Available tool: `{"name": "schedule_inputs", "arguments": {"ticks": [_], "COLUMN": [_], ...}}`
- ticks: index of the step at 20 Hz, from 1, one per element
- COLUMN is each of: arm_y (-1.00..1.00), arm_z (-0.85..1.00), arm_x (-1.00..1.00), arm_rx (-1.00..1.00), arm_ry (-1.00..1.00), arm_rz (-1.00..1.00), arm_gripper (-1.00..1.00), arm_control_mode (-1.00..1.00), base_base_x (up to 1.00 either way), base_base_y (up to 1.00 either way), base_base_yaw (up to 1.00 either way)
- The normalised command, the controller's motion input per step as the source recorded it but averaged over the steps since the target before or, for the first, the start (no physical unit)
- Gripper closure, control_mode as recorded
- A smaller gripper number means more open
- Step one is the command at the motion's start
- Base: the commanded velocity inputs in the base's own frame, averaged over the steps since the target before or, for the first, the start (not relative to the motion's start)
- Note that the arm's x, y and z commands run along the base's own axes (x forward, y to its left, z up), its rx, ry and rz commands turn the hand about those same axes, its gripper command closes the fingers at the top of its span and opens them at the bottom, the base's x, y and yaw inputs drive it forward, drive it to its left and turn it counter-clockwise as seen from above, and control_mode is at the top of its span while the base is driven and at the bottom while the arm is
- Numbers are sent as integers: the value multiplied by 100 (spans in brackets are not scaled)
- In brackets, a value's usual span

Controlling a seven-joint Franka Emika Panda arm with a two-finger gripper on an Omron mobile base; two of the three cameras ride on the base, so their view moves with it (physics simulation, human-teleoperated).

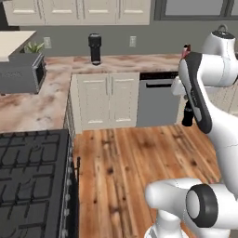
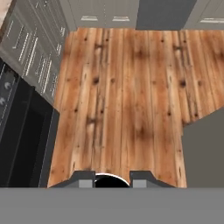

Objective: Place the large bottle from the dining counter next to the other large bottle outside the sink, and place the small bottle from the dining counter next to the other small bottle inside the sink.

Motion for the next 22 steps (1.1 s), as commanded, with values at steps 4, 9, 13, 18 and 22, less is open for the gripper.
{"name": "schedule_inputs", "arguments": {"ticks": [4,9,13,18,22], "arm_y": [0,0,0,0,0], "arm_z": [0,0,0,0,0], "arm_x": [0,0,0,0,0], "arm_rx": [0,0,0,0,0], "arm_ry": [0,0,0,0,0], "arm_rz": [0,0,0,0,0], "arm_gripper": [100,100,100,100,100], "arm_control_mode": [100,100,100,100,100], "base_base_x": [86,76,83,92,93], "base_base_y": [-70,-84,-69,-52,-45], "base_base_yaw": [-2,-1,-2,-2,-3]}}
